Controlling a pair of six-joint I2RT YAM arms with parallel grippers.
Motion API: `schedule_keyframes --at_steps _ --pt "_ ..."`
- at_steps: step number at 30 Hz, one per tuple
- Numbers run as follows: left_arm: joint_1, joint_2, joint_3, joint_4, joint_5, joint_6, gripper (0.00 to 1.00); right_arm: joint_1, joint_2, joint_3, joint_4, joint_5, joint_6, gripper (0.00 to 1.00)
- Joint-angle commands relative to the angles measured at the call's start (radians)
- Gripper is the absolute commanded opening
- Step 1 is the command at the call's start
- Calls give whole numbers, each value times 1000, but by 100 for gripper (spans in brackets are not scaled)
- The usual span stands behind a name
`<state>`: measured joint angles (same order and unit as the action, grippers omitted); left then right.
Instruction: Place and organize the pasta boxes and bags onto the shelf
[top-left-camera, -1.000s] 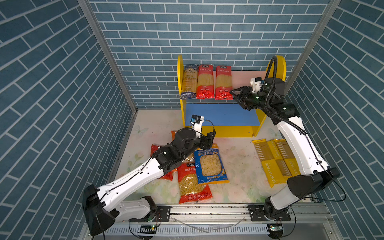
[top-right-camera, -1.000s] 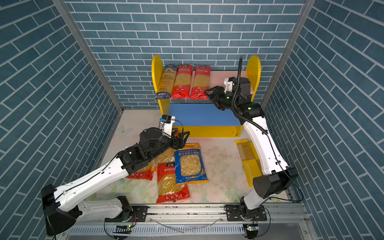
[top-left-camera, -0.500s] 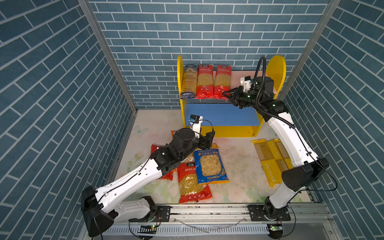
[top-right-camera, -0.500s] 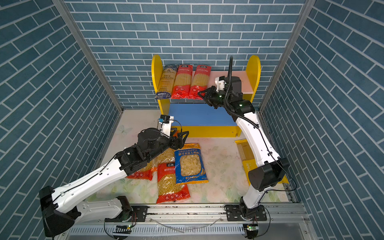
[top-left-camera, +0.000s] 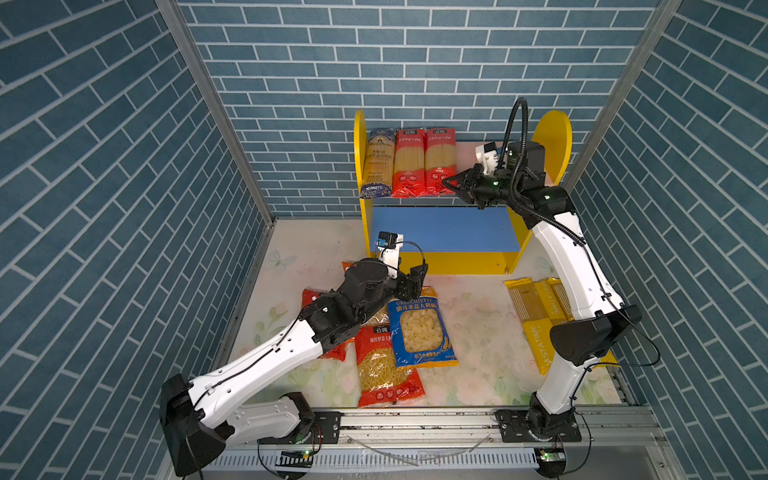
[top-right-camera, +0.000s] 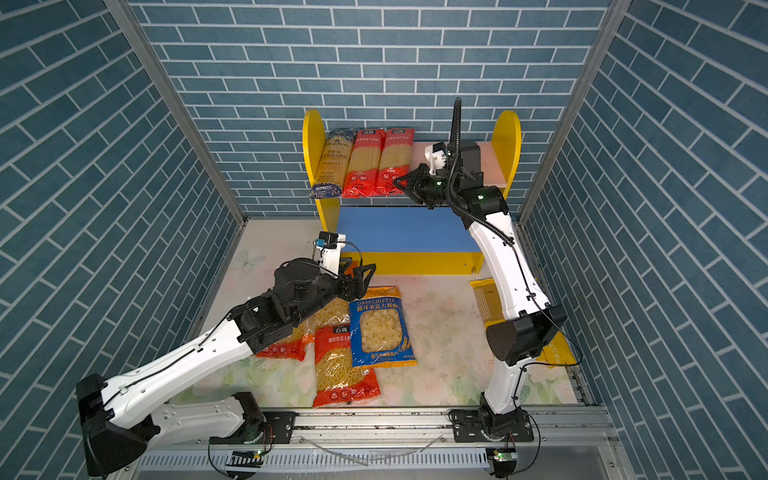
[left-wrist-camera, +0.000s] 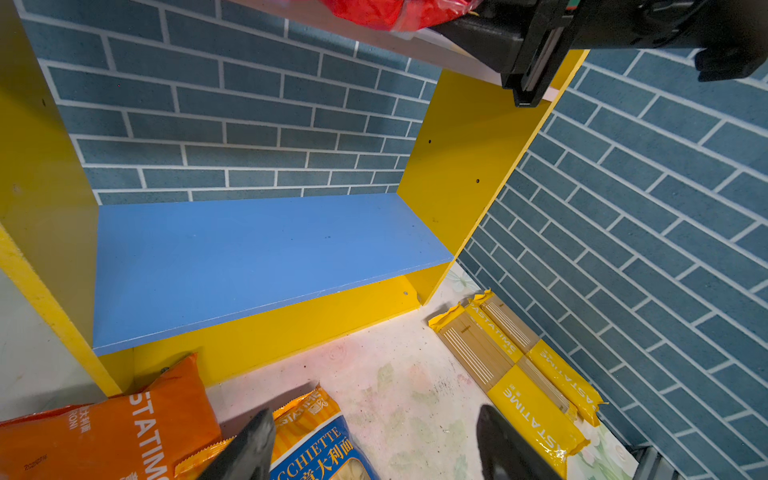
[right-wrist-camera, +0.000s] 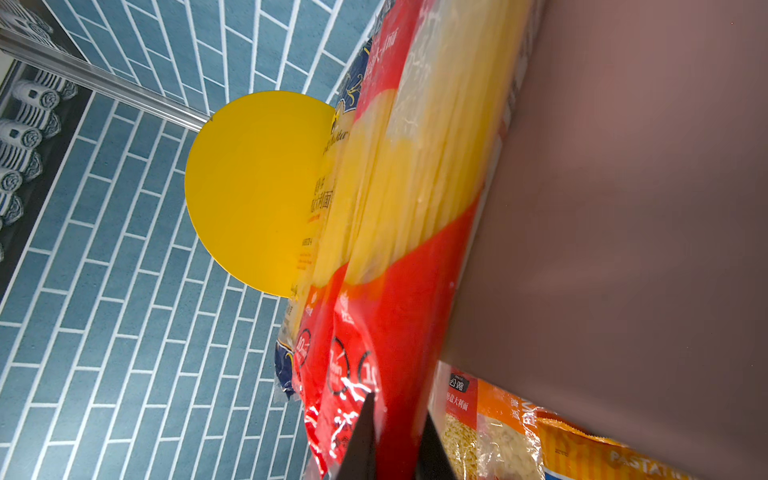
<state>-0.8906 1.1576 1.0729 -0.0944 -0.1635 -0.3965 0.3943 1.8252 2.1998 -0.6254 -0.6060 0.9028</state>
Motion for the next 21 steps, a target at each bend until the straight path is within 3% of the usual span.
schedule_keyframes --at_steps 1,4,8,21 --pt "-5 -15 -14 9 -12 -3 77 8 -2 29 -23 -60 -90 14" --pt "-5 -20 -16 2 -18 0 77 5 -13 21 -23 -60 -97 33" --pt "-5 -26 -24 0 -24 1 78 2 -56 -27 -7 -57 -110 48" --pt "-5 -67 -88 6 -94 25 97 1 -378 -407 6 117 -236 55"
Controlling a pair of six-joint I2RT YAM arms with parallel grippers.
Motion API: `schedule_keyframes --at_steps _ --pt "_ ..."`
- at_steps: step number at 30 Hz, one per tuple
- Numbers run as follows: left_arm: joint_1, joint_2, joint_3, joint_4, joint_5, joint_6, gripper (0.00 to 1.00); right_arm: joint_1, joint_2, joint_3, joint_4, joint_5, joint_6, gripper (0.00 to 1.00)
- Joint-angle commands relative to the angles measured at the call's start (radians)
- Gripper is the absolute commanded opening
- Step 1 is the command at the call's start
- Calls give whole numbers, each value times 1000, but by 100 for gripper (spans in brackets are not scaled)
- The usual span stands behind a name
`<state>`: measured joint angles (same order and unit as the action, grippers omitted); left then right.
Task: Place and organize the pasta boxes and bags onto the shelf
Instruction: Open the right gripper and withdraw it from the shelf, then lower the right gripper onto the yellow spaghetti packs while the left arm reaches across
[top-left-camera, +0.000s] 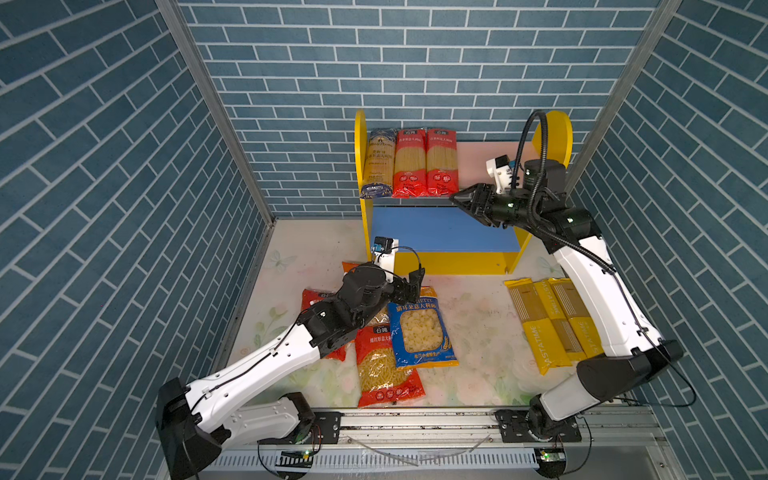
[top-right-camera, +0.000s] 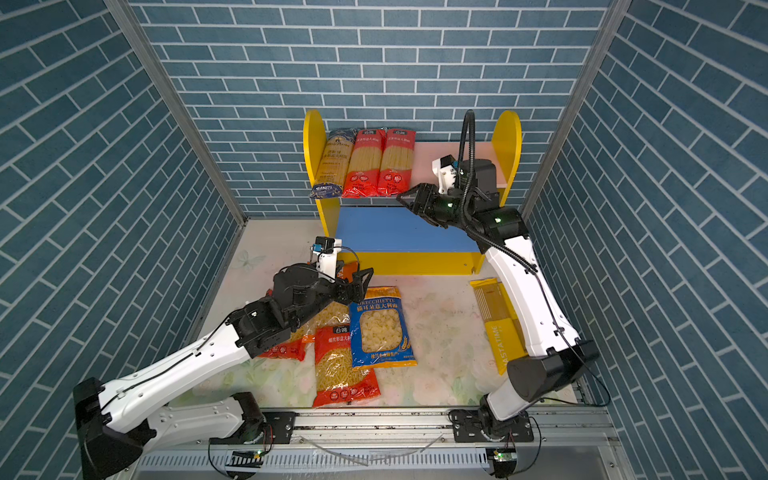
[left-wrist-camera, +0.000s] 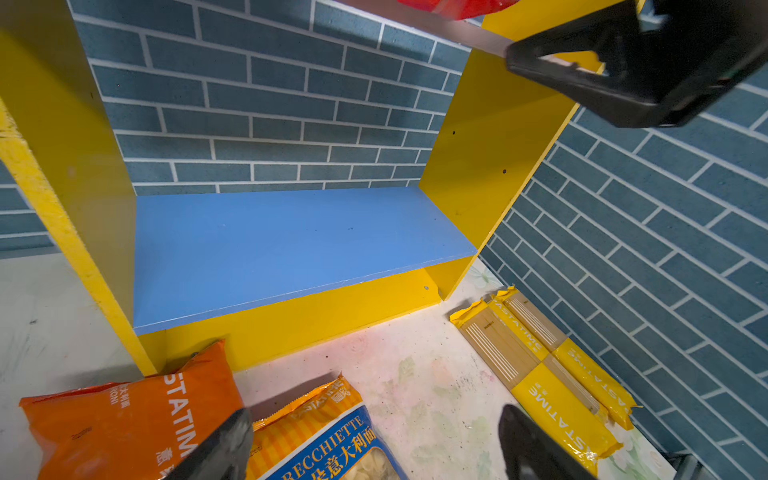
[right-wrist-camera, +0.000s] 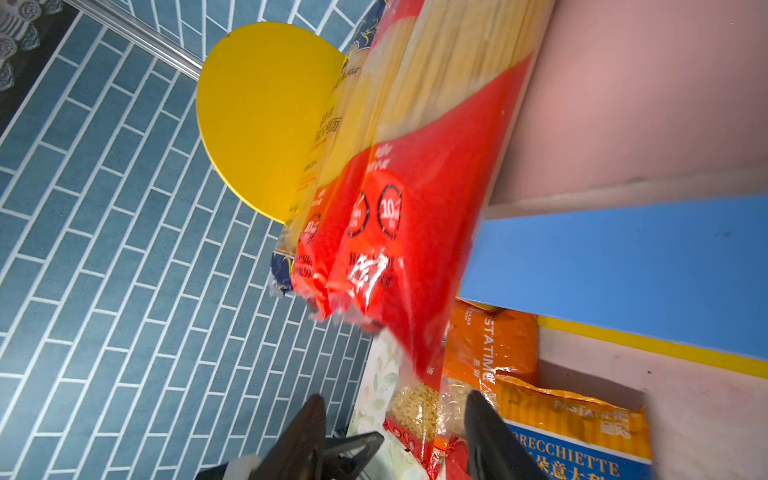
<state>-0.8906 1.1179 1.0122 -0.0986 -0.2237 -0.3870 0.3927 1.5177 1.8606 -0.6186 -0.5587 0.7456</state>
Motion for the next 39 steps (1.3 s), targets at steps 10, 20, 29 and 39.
schedule_keyframes --at_steps 10,20,29,39 --pt "15 -36 -109 49 -28 -33 100 4 -329 -489 -33 238 -150 54" --pt "-186 358 -25 146 10 -85 99 -22 -439 -996 -64 558 -104 54" --pt "-218 561 78 120 118 -104 99 -276 -319 -1111 9 593 -73 60" --pt "-216 559 81 77 101 -72 99 -491 -212 -1169 99 645 -38 61"
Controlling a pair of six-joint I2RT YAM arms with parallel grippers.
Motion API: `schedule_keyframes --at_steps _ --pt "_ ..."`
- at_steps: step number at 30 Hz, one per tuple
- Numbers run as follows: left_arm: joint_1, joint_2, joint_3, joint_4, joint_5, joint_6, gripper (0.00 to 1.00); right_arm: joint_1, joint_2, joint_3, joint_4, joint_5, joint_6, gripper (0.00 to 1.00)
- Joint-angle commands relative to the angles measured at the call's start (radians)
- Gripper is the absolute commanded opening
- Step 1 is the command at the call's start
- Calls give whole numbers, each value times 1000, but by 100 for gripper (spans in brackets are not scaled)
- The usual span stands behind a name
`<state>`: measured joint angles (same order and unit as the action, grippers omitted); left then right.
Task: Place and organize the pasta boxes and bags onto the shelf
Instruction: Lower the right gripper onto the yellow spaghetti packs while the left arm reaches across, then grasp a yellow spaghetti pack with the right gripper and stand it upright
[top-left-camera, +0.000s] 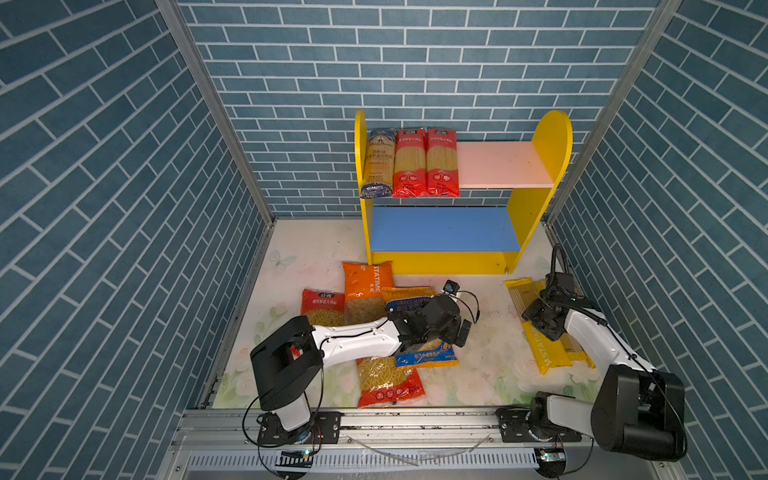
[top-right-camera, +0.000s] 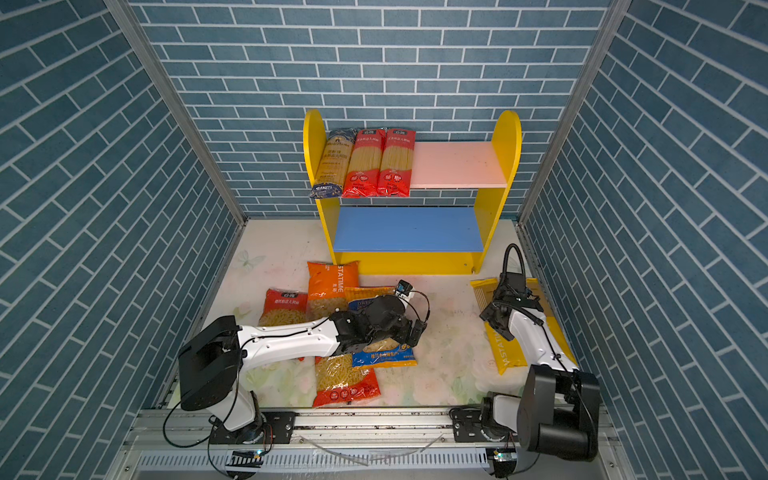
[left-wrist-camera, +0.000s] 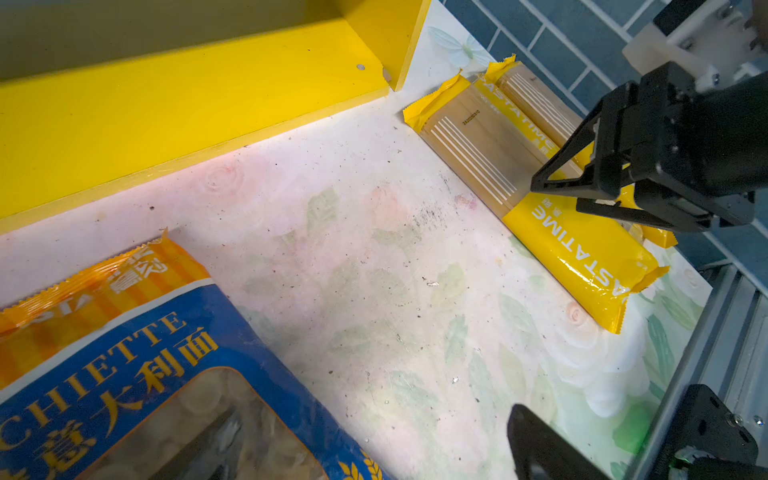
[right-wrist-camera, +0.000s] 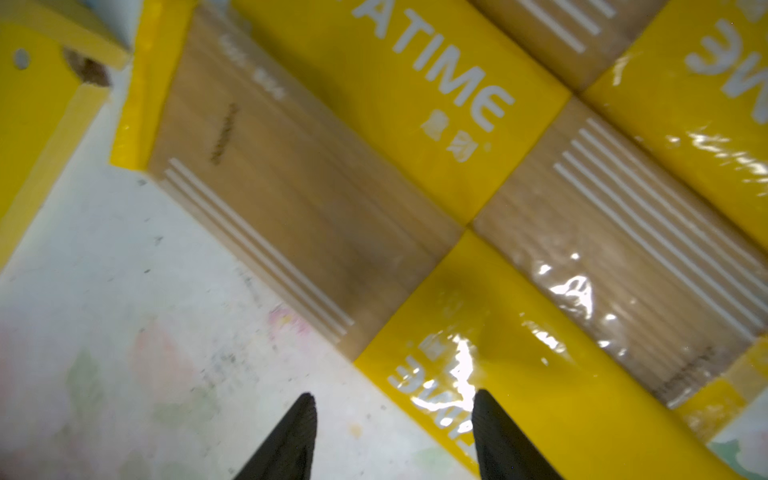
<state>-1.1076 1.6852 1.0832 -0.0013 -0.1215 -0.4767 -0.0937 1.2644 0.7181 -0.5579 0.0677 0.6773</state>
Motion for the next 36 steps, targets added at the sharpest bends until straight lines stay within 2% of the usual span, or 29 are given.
schedule_keyframes --at_steps 1,8,19,23,26,28,32,34,36 --pt "-1 -7 14 -19 0 21 99 -5 64 -32 52 -1 33 61" --pt "1 -17 12 -3 -1 26 100 33 110 -106 129 -150 134 58" --pt "2 -16 9 1 -12 35 100 356 125 -136 172 -167 311 57" --pt "3 -17 9 0 -16 35 100 406 143 -114 166 -173 309 56" --pt "3 -16 14 -6 -14 37 100 405 104 -69 111 -199 238 57" --pt "3 -11 17 -6 -14 36 100 381 62 -44 109 -265 172 59" --pt "3 40 70 -19 24 51 100 211 13 -57 137 -464 78 60" --pt "2 77 102 -16 52 45 99 111 -2 -75 130 -498 53 60" --pt "3 112 124 -1 64 32 99 65 -16 -79 120 -486 29 60"
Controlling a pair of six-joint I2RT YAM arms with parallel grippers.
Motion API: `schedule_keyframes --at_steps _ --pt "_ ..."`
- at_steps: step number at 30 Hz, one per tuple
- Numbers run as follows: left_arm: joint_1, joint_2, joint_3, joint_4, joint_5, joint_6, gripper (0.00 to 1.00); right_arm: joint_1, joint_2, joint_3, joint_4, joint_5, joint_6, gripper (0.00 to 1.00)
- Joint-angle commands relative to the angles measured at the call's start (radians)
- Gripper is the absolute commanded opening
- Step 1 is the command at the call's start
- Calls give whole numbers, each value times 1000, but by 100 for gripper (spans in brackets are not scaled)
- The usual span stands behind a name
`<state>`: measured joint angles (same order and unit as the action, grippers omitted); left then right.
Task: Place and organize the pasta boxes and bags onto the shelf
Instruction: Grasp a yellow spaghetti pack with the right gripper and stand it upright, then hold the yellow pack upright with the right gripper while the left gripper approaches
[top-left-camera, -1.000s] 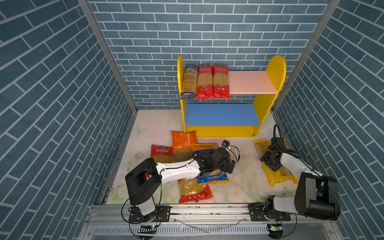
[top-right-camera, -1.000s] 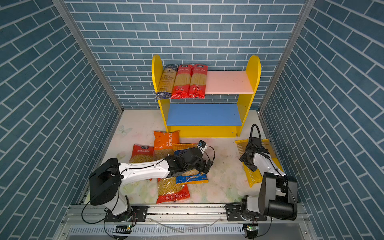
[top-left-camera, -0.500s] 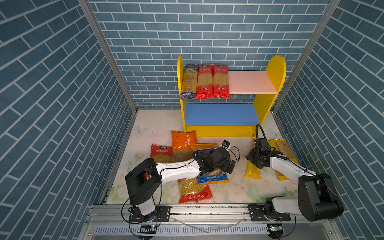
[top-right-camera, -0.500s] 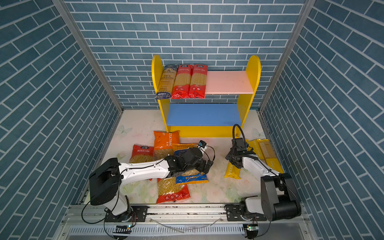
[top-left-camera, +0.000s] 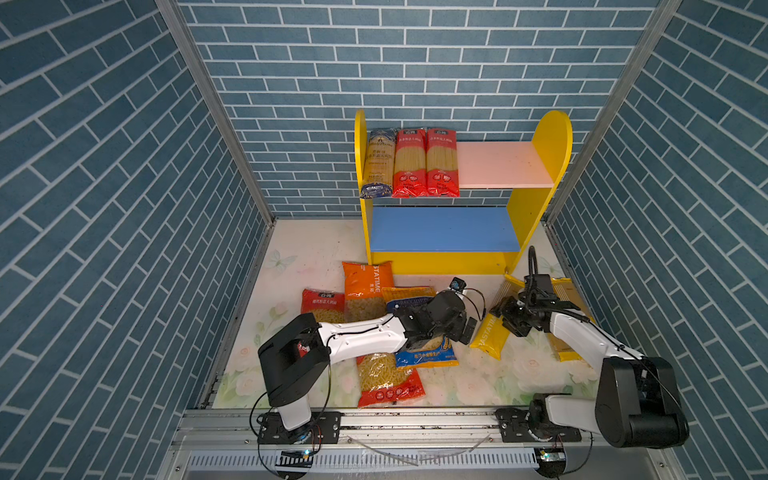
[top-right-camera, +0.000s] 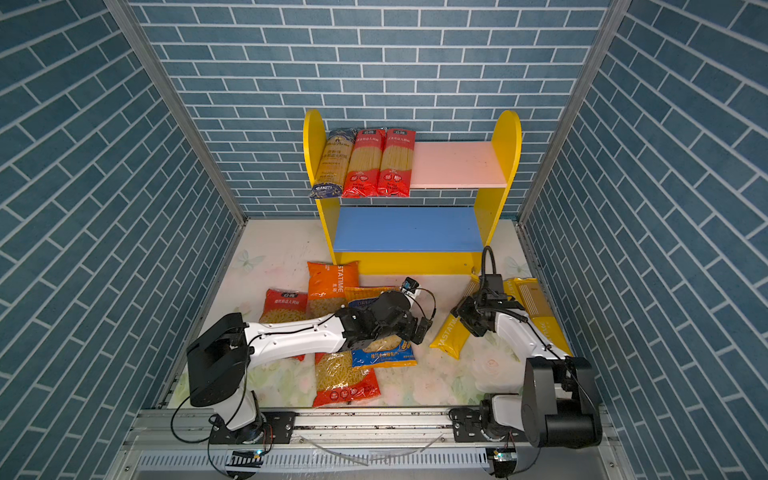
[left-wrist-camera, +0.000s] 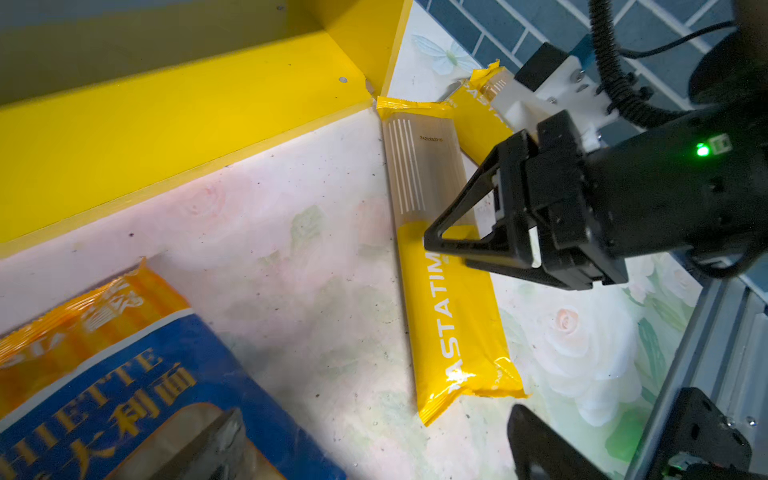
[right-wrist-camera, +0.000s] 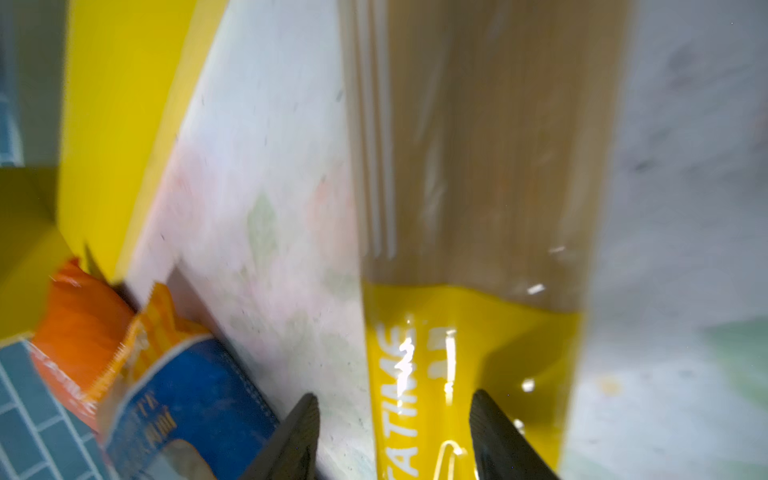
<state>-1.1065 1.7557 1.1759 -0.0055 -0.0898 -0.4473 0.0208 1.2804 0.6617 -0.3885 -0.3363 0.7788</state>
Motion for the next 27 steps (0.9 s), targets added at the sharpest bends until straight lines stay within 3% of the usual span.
schedule_keyframes --at_steps 1,7,14,20,27 --pt "0 61 46 3 39 -2 99 -70 -37 -26 -49 -72 -80 61" --pt "-1 142 110 -2 105 -29 98 -159 -14 -69 40 -85 -85 68" --pt "0 169 105 5 133 -46 97 -165 71 -97 167 -132 -80 63" --pt "-1 165 93 9 131 -54 96 -162 148 -139 273 -179 -71 53" --pt "13 112 86 -20 106 -26 97 -126 123 -178 380 -233 -50 26"
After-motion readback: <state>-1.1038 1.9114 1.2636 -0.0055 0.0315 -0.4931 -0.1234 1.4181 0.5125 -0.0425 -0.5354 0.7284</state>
